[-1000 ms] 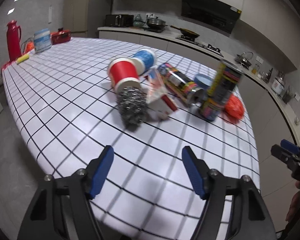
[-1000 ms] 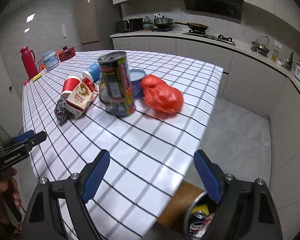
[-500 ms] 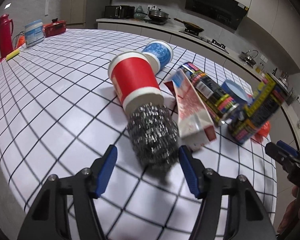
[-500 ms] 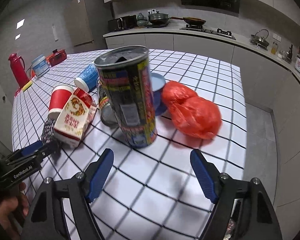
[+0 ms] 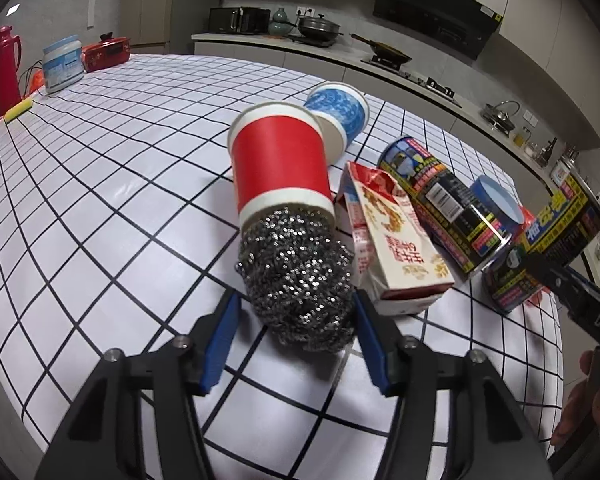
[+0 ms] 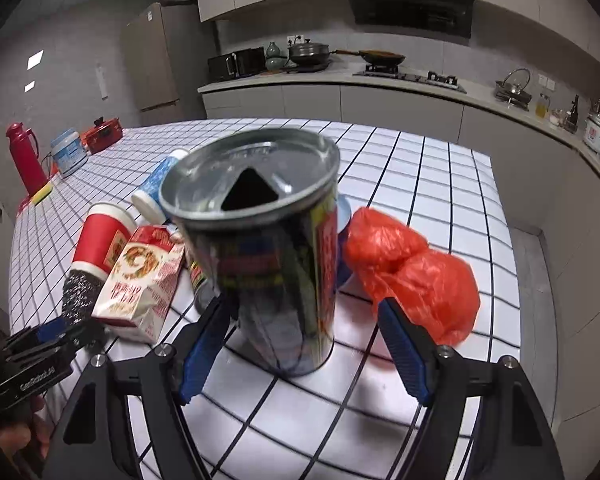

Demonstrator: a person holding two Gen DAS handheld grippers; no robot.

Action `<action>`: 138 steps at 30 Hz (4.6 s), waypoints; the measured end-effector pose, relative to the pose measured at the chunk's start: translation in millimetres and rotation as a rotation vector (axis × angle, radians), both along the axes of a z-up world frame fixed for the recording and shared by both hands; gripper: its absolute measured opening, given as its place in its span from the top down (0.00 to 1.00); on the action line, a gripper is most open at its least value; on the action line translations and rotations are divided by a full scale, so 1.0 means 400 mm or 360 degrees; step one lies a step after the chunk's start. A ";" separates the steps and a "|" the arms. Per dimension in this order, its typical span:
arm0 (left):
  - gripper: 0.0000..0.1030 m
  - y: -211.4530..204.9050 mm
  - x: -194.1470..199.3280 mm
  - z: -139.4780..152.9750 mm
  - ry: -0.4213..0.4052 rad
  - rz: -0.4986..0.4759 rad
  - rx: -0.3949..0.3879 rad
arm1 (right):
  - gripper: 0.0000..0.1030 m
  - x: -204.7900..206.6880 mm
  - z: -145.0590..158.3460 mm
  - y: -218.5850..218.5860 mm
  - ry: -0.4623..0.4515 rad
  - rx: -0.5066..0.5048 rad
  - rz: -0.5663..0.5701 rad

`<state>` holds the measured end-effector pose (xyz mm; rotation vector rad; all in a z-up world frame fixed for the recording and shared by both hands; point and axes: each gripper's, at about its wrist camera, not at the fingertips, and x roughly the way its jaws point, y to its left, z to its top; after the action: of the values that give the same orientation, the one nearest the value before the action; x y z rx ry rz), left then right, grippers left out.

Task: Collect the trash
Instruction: 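Grasp the steel wool with the left tool while the right tool grasps the tall snack can, then carry the steel wool and snack can over the black bin and open both tools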

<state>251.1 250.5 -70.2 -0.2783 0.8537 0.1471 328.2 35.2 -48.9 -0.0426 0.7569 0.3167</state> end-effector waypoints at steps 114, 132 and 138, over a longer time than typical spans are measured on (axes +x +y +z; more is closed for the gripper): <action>0.59 -1.035 -0.190 -0.194 0.0227 -0.0830 -0.0109 | 0.47 -0.410 -0.280 -0.970 0.0382 -0.0237 -0.0123; 0.08 -1.074 -0.120 -0.291 0.0418 -0.0695 -0.0088 | 0.00 -0.322 -0.487 -0.950 0.0506 -0.0402 0.0271; 0.07 -1.052 -0.128 -0.235 0.0332 -0.0672 -0.0077 | 0.00 -0.324 -0.473 -0.992 0.0468 -0.0349 0.0262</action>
<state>200.0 -170.3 -164.0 -0.1239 1.1058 -0.2428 198.6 -361.7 -238.2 -0.2712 1.0811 0.4004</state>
